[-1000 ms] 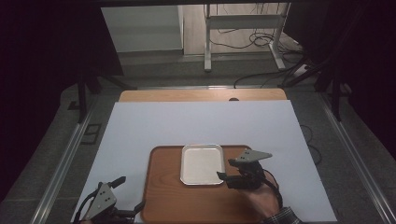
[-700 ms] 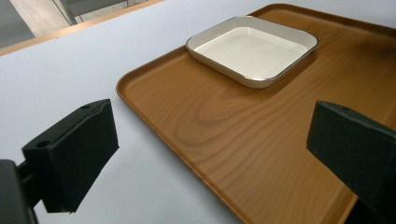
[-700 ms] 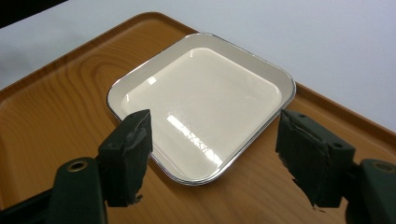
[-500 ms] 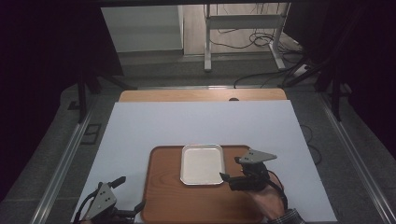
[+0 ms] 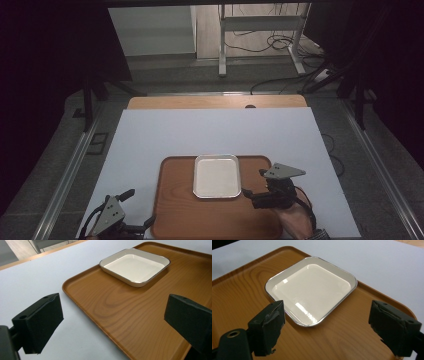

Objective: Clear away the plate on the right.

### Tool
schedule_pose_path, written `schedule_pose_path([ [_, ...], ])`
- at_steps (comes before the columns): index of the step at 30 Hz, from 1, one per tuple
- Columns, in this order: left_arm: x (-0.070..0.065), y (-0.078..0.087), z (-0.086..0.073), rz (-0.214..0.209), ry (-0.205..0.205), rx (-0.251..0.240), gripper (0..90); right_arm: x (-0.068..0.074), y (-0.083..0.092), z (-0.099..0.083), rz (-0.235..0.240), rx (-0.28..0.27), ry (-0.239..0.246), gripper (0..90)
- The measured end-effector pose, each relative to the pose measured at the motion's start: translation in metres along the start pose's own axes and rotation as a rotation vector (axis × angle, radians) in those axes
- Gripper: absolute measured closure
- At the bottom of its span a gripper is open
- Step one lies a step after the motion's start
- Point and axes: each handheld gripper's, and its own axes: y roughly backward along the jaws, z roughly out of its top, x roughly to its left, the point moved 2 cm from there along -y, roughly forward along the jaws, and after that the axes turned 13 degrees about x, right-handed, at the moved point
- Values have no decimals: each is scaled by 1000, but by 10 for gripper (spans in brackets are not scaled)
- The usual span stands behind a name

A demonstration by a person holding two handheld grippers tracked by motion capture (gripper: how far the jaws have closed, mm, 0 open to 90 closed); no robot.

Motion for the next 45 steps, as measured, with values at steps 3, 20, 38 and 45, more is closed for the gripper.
schedule_pose_path([
  [3, 0, 0, 0, 0, 0, 1, 18, -1, 2, -2, -1, 0, -2, 122],
  [20, 0, 0, 0, 2, -4, 3, 18, -6, 11, -16, -13, -5, -6, 8],
  [38, 0, 0, 0, 2, -6, 3, 18, -9, 24, -27, -39, -32, -25, 0],
  [45, -1, 0, 0, 2, -7, 3, 19, -11, 28, -33, -62, -42, -34, 0],
])
